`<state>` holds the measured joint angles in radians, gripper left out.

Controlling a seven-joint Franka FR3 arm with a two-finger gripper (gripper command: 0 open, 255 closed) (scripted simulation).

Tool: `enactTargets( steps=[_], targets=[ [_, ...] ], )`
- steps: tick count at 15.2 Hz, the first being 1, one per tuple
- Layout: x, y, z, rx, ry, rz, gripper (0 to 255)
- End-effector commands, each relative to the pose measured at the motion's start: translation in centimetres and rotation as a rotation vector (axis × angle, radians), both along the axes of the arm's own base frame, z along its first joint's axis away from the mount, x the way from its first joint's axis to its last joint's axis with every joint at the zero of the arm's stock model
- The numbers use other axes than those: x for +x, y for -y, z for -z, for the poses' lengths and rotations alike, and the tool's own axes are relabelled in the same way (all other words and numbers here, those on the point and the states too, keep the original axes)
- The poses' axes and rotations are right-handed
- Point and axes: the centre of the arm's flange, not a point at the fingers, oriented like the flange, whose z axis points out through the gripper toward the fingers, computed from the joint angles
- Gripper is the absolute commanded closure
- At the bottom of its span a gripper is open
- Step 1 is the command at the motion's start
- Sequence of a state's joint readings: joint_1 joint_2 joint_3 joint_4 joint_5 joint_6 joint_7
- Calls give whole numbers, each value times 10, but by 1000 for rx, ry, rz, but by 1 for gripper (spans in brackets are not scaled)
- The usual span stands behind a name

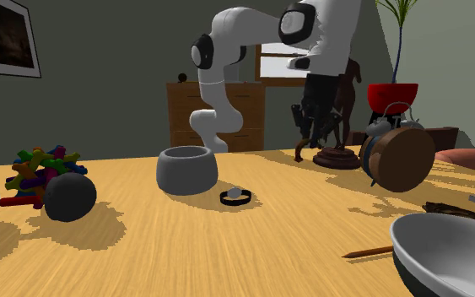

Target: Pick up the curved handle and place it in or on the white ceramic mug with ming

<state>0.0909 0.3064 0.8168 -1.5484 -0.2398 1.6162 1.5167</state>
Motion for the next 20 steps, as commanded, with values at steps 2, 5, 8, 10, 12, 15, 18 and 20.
enactTargets(
  steps=[2, 5, 8, 10, 12, 15, 18, 20],
  targets=[
    [0, 1, -16, 0, 0, 0, 255],
    [0, 1, -32, 0, 0, 0, 255],
    [0, 1, -48, 0, 0, 0, 255],
    [0, 1, -58, 0, 0, 0, 255],
    [0, 1, -69, 0, 0, 0, 255],
    [2, 14, -76, 0, 0, 0, 255],
    [8, 53, -78, 0, 0, 0, 255],
    [11, 79, -79, 0, 0, 0, 255]
  ],
)
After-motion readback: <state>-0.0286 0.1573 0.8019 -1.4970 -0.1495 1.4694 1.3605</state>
